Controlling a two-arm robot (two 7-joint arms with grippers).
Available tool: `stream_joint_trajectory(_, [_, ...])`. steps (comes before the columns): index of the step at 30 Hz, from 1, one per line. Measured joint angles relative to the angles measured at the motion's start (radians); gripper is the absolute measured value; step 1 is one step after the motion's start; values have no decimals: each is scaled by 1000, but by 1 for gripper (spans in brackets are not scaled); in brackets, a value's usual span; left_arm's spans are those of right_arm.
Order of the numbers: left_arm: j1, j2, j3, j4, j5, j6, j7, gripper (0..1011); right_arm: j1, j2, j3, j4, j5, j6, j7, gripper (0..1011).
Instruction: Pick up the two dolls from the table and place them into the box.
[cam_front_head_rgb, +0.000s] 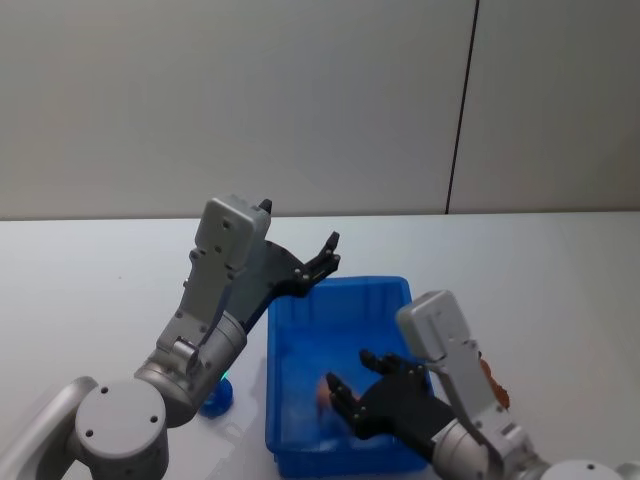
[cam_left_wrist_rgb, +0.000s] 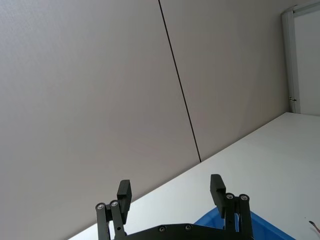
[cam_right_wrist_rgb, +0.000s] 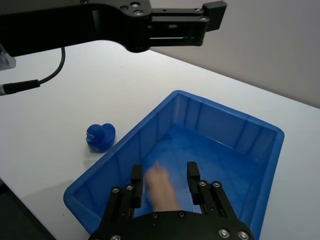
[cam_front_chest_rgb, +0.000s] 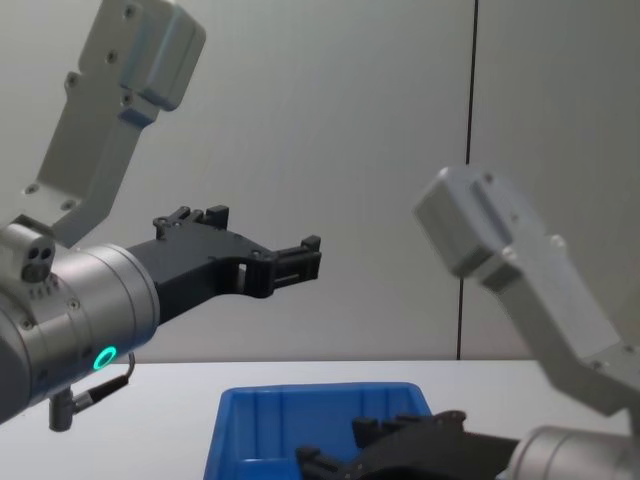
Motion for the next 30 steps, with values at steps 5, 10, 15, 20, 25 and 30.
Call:
stream_joint_trajectory(5, [0,0,0,0,0,0,0,1001,3,-16,-17,18,-29,-3,-15,632])
stream_joint_trajectory(10, [0,0,0,0,0,0,0,1001,6,-24,-25,26,-44,-5,-21,792])
stream_joint_trajectory(15, [0,0,0,0,0,0,0,1001,6,-19,-14,16,-28,-9,-27,934])
stream_joint_trajectory(20, [0,0,0,0,0,0,0,1001,5,-2,9,-4,2,-12,-33,1001])
stream_joint_trajectory(25, [0,0,0,0,0,0,0,1001,2,33,51,-34,55,-9,-43,1001])
stream_joint_trajectory(30, [0,0,0,0,0,0,0,1001,-7,89,107,-63,112,7,-45,1001])
